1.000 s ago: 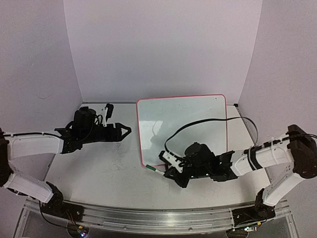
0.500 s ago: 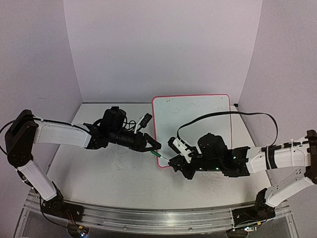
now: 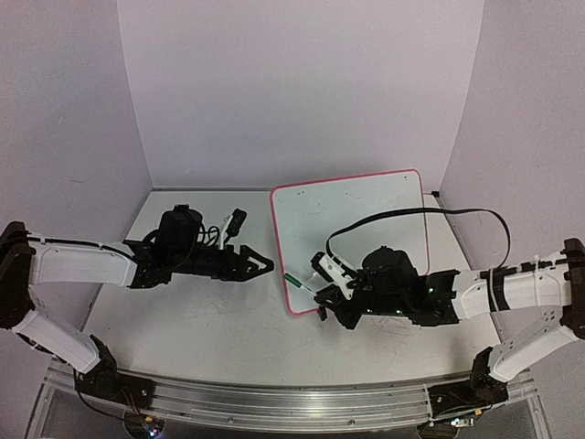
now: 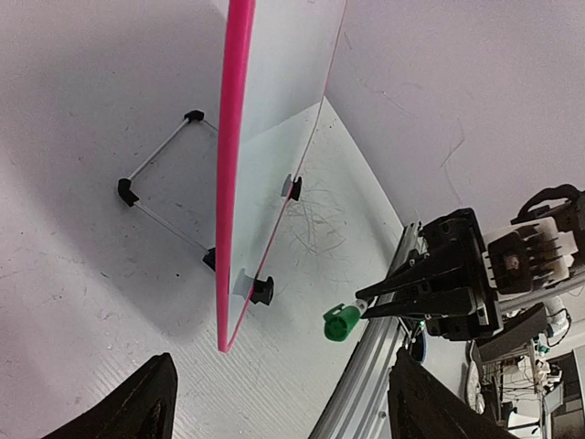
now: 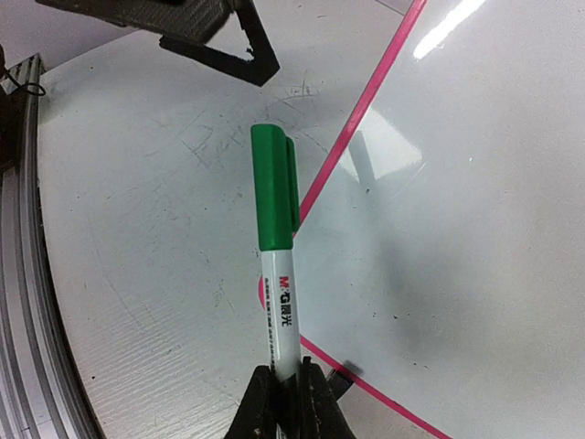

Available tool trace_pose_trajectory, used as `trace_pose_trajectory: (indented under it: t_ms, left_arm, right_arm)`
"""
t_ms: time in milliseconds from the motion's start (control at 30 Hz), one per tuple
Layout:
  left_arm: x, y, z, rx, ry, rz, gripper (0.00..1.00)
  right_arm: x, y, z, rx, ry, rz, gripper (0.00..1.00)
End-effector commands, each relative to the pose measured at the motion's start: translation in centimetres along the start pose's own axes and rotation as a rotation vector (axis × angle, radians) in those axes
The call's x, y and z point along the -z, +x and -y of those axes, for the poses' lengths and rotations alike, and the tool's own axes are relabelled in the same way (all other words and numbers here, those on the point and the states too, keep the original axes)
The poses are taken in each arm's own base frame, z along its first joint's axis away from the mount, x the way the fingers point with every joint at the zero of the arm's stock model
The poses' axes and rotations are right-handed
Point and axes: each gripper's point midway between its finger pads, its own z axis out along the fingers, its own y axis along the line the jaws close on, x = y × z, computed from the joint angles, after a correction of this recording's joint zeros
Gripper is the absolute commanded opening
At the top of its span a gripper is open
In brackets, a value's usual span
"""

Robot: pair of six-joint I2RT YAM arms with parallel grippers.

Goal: Write a sentence on the whiteboard
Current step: Adjust the whiteboard at the center of the board, then move the whiteboard to the center of the board.

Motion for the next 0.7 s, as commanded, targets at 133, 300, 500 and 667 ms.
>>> trace_pose_trajectory:
  t_ms: [133,300,500,667]
  left_arm:
    - [-0.8,-0.1,5.5,-0.066,0.218,-0.077,0.74]
    - [-1.4,0.1,5.6,-0.052,0.237,-0.099,0.58]
    - [-1.8,-0.2,6.0,-0.032,0.265,-0.104,0.41]
    - [-1.8,-0.3,5.3,-0.035,0.23,-0.077,0.59]
  right_arm:
    - [-0.1,-3.8,-0.7,0.033,-0.044,0.068,0.0]
    - [0.0,-4.7,-1.0,0.045,-0.062,0.084,0.0]
    - [-0.1,-4.9,-1.1,0.059,-0.071,0.081,0.0]
    - [-0.3,-4.6,-0.1,0.029,-0.013,0.069,0.0]
